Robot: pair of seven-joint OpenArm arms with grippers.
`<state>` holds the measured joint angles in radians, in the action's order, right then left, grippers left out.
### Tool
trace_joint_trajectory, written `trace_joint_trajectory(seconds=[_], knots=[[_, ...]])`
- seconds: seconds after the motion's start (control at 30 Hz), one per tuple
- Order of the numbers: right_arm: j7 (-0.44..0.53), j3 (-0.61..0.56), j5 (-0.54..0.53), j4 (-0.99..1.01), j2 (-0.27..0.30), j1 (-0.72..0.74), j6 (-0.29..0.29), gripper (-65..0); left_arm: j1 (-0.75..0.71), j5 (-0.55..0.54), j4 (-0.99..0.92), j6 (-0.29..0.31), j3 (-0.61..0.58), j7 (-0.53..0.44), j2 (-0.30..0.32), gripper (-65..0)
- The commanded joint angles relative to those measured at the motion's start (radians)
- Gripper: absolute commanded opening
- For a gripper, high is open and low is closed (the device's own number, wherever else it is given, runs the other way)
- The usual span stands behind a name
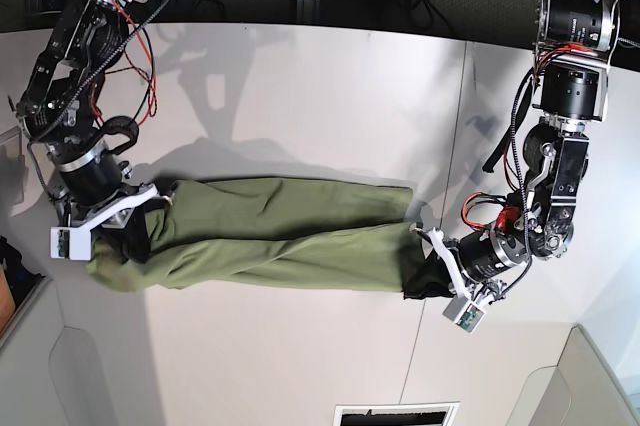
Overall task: Layout the t-shirt on the table in an organized manner, then fold the t-shirt properly
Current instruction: 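Lower the stretched shirt onto the table with both grippers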
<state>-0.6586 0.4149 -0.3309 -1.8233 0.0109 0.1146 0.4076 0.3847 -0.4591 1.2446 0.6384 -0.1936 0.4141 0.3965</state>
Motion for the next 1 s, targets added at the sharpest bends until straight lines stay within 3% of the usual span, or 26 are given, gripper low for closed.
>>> trace_joint_trajectory(seconds=[0.0,0.1,0.13,0.2,0.23,0.27,0.33,0.43,0.6,0.73,0.87,0.97], knots=[[0.031,-0.001,0.004,0.007,0.005,0.051,0.001,-65.0,0.043,0.009,-0.003,0.005,0.005,-0.023,0.005,-65.0],[0.038,-0.005,0.054,0.123,0.006,0.152,0.001,-65.0,0.098,0.054,-0.085,-0.007,0.003,-0.059,-0.008,-65.0],[0.037,-0.006,0.066,0.173,0.006,0.185,0.001,-57.9,0.121,0.059,-0.129,-0.021,0.003,-0.071,-0.012,-65.0],[0.027,-0.011,0.07,0.275,0.008,0.235,0.001,-33.8,0.167,0.06,-0.228,-0.037,0.003,-0.078,-0.02,-62.1],[0.017,-0.013,0.07,0.318,0.012,0.251,0.002,-25.7,0.185,0.06,-0.277,-0.037,0.003,-0.077,-0.023,-54.5],[-0.001,-0.013,0.069,0.349,0.016,0.261,0.015,-23.0,0.2,0.058,-0.32,-0.037,0.003,-0.073,-0.026,-47.2],[-0.026,-0.015,0.052,0.364,0.023,0.256,0.033,-23.2,0.211,0.032,-0.371,-0.035,0.003,-0.032,-0.027,-38.6],[-0.035,-0.015,0.025,0.338,0.025,0.221,0.035,-23.2,0.204,-0.052,-0.37,0.056,0.003,0.097,-0.025,-38.3],[-0.034,-0.015,0.013,0.22,0.025,0.066,0.037,-23.2,0.081,-0.279,-0.206,0.06,0.003,0.206,0.041,-38.3],[0.001,-0.015,0.017,0.214,0.025,-0.028,0.037,-23.2,-0.042,-0.254,-0.101,0.06,0.003,0.187,0.075,-38.3],[0.112,-0.015,0.029,0.244,0.025,-0.039,0.034,-23.2,-0.093,-0.125,-0.101,0.06,0.003,0.068,0.044,-38.3],[0.128,-0.016,0.063,0.291,0.024,-0.003,0.034,-23.2,-0.098,-0.042,-0.101,0.042,0.003,0.015,0.016,-38.3]])
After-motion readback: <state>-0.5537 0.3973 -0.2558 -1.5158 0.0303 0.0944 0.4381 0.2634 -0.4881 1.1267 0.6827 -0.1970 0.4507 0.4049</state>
